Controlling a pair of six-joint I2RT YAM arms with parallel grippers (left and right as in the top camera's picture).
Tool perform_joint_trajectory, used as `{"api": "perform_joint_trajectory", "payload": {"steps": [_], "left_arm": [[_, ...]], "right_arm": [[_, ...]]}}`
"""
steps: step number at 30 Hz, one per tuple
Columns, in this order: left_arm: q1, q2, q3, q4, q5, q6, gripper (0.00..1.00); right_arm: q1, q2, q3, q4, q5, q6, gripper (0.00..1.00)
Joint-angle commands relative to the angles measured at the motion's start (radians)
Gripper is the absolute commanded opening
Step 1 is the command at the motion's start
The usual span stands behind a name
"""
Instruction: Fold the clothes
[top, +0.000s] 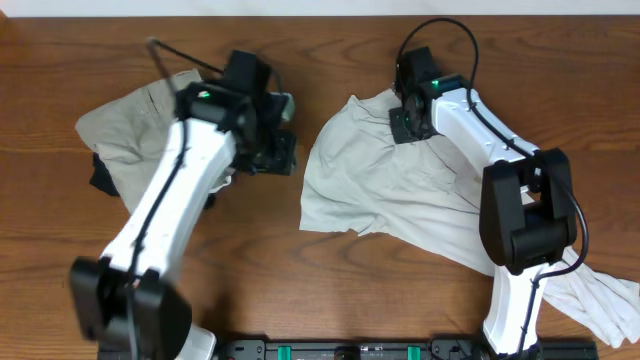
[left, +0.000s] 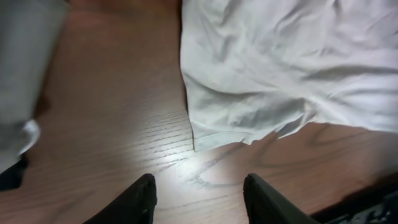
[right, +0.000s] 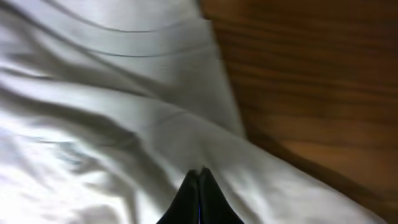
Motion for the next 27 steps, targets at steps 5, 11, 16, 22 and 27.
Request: {"api": "perform_joint_trajectory", "payload": {"steps": [5,11,16,22,27], "left_arm": [[-0.078,0.143,-0.016,0.053,0.009,-0.001,0.47],[-0.123,0.227,-0.016,0.098,-0.025,-0.002,0.46],[-0.129,0.306,-0.016,0.108,-0.024,-0.002,0.33],[-0.129,0.369,-0.016,0.119,-0.025,-0.004,0.25],[-0.129,0.387,-0.018,0.136,-0.025,-0.004,0.24]], "right_arm": [[-0.079,-0.050,0.105,-0.038,-0.103,-0.114,0.04],[-0.060,-0.059,0.133,-0.155,-0.293,-0.146,0.38],[-0.004,-0.055,0.062,-0.137,-0.275,-0.129,0.44],[0.047,-0.055,-0.020,-0.055,-0.175,-0.074,0.50],[0.065,-0.055,-0.087,0.009,-0.030,-0.029,0.47]]}}
